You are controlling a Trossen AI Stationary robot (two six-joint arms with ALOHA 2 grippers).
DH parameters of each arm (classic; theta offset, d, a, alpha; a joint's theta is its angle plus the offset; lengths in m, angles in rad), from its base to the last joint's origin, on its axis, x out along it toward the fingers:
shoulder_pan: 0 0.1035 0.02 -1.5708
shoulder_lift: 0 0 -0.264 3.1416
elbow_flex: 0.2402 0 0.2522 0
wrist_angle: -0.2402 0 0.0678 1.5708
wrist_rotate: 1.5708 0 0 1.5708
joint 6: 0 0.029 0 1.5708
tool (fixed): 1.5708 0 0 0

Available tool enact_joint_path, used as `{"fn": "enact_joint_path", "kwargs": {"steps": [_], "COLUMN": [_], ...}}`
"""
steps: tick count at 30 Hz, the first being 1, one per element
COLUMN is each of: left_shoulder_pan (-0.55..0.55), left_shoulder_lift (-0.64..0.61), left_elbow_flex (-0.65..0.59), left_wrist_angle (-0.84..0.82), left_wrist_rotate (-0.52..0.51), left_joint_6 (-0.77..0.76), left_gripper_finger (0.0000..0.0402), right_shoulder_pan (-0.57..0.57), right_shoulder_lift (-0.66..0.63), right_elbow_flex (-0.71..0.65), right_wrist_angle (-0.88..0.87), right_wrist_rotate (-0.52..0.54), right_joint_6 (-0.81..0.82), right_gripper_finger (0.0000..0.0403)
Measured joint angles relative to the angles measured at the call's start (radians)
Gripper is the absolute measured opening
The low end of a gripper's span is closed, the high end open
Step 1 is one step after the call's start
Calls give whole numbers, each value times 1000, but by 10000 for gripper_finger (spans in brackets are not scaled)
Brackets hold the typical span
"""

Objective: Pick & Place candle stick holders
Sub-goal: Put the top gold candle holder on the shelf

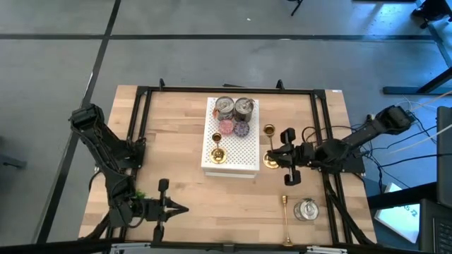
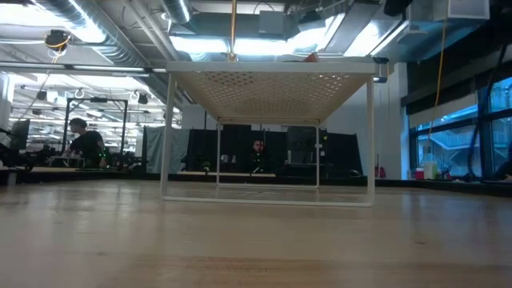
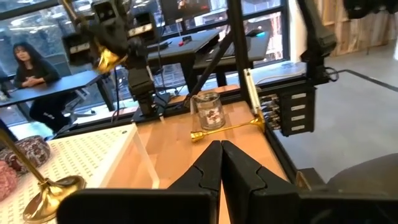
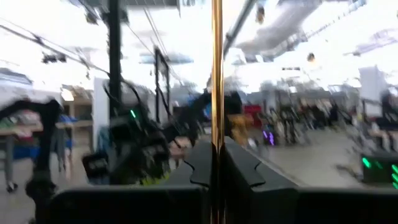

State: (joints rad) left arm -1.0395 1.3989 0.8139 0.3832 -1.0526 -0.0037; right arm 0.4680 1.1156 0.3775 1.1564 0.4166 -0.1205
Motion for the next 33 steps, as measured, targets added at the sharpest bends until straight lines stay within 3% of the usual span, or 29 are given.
{"fn": "enact_joint_path", "kwargs": {"steps": [6, 14, 22, 27, 33], "left_shoulder_pan": [30, 37, 26, 26, 26], "left_shoulder_lift": [1, 1, 1, 1, 1], "left_elbow_flex": [0, 0, 0, 0, 0], "left_wrist_angle": [8, 9, 8, 8, 5], "left_wrist_rotate": [37, 84, 86, 86, 86], "left_joint_6": [-10, -21, -19, -18, -17], "left_gripper_finger": [5, 2, 3, 3, 3], "right_shoulder_pan": [-66, -175, -246, -253, -256], "right_shoulder_lift": [94, 251, 344, 388, 431], "right_elbow_flex": [0, 0, 0, 0, 0], "right_wrist_angle": [177, 225, 380, 395, 400], "right_wrist_rotate": [-133, -169, -456, -468, -373], "right_joint_6": [7, 116, 136, 125, 113], "right_gripper_finger": [15, 15, 15, 15, 15]}}
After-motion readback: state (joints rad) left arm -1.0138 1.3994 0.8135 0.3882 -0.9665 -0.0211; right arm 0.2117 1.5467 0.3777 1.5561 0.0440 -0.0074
